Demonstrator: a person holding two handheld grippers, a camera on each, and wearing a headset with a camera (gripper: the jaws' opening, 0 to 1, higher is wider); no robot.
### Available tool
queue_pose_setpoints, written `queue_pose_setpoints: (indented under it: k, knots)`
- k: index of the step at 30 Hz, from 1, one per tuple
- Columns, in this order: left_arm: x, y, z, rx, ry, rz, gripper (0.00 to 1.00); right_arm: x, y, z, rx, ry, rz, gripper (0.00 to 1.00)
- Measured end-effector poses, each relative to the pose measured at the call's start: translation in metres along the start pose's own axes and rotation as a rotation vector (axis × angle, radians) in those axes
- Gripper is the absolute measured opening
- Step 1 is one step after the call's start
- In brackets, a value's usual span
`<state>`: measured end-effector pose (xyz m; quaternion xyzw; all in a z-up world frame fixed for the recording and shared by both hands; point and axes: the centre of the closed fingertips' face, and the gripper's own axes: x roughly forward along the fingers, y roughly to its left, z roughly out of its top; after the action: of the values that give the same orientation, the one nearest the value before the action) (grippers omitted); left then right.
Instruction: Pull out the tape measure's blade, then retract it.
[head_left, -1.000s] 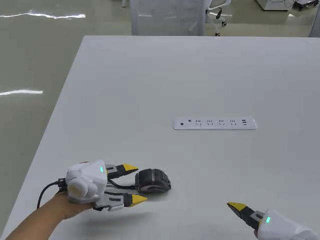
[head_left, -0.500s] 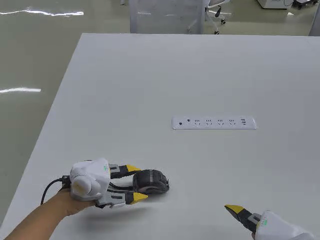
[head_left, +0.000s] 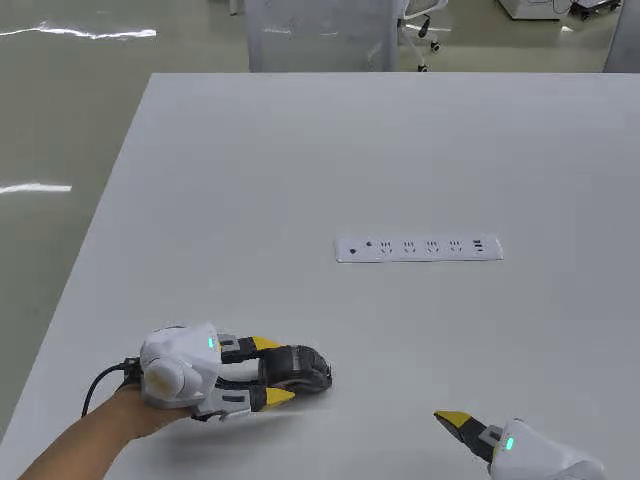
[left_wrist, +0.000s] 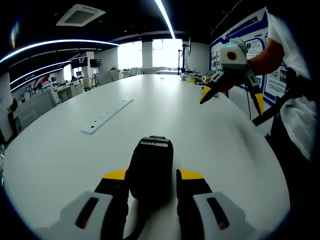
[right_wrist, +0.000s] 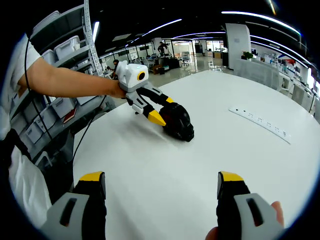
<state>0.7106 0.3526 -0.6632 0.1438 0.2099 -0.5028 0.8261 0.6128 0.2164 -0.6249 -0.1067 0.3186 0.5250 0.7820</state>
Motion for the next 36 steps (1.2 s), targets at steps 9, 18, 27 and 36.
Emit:
queue_pose_setpoints:
  k: [9, 18, 27, 36]
  knots:
    - [0.008, 0.002, -0.002, -0.012, -0.002, -0.005, 0.33, -0.001, 0.001, -0.004, 0.002, 0.007, 0.001, 0.94]
    - [0.011, 0.003, -0.002, -0.021, -0.007, -0.014, 0.32, 0.001, 0.000, -0.005, 0.005, 0.011, 0.002, 0.94]
    - [0.011, 0.003, -0.003, -0.023, -0.001, -0.027, 0.31, 0.007, -0.002, -0.002, 0.008, 0.007, 0.009, 0.93]
    - [0.011, 0.002, -0.004, -0.027, 0.006, -0.037, 0.30, 0.013, -0.005, -0.003, 0.005, 0.006, 0.017, 0.92]
